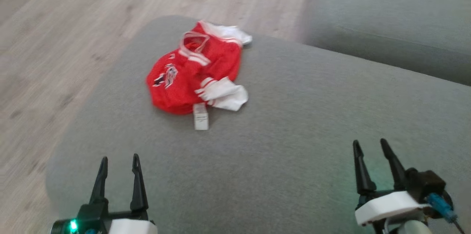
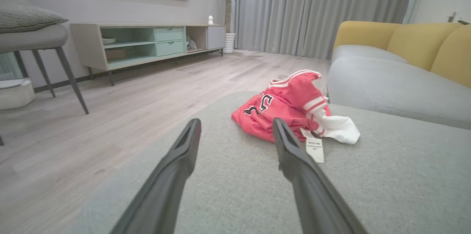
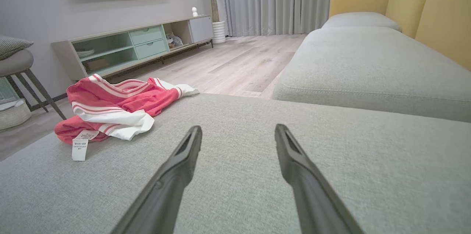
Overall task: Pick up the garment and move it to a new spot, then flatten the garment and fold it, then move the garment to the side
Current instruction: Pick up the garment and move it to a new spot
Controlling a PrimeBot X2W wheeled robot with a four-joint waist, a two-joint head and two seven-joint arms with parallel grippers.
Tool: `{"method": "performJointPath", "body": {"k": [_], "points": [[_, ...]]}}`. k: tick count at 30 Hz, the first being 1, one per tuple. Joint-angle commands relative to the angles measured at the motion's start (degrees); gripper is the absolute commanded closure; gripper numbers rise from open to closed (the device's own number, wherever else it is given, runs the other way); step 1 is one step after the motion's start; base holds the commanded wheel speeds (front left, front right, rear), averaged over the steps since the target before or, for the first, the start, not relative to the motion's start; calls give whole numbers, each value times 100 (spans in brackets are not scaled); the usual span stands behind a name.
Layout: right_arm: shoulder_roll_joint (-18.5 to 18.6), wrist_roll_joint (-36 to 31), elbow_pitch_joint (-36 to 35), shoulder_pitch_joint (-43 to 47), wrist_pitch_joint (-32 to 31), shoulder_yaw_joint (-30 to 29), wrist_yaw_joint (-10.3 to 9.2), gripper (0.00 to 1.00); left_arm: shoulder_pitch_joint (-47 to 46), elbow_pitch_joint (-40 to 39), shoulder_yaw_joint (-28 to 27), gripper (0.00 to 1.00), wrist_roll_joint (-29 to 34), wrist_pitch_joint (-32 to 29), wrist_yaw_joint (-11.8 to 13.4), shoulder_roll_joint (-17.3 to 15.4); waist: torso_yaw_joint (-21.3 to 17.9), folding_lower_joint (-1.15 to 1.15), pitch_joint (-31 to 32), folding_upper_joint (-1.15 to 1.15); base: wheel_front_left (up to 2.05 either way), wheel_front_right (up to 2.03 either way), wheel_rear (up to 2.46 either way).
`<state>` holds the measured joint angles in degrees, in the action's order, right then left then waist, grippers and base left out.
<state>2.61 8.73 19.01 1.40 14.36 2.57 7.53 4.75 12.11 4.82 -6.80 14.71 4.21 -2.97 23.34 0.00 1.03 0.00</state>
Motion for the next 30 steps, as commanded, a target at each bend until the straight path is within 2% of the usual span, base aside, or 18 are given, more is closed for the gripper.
{"method": "performJointPath", "body": {"k": [1,5,9,18,20,24,26,30], "points": [[29,-51,-229,-244,63,43,-4,0,-320,-230,-186,0,-61,29,45,9,335,0,-178,0,0,0,0],[71,-140,-273,-240,63,-22,-4,0,-354,-328,-120,0,-123,29,108,9,368,0,-315,0,0,0,0],[278,-235,-363,-400,63,-90,-4,0,-613,-525,11,0,-274,29,186,9,227,0,-784,0,0,0,0],[1016,-420,-659,-925,63,-158,-4,0,-2174,-597,497,0,-443,29,335,9,-198,0,-2193,0,0,0,0],[1307,-485,-717,-1173,63,-64,-4,0,-2890,-201,590,0,-440,29,264,9,-342,0,-2660,0,0,0,0],[1587,-502,-764,-1392,63,-72,-4,0,-3788,680,722,0,-661,29,175,9,-471,0,-3061,0,0,0,0],[1678,-502,-753,-1455,63,-55,-4,0,-4129,1389,697,0,-852,29,258,9,-540,0,-3165,0,0,0,0],[1713,-464,-740,-1572,63,85,-4,0,-4729,2802,484,0,-847,29,530,-20,-739,0,-3227,0,0,0,0]]}}
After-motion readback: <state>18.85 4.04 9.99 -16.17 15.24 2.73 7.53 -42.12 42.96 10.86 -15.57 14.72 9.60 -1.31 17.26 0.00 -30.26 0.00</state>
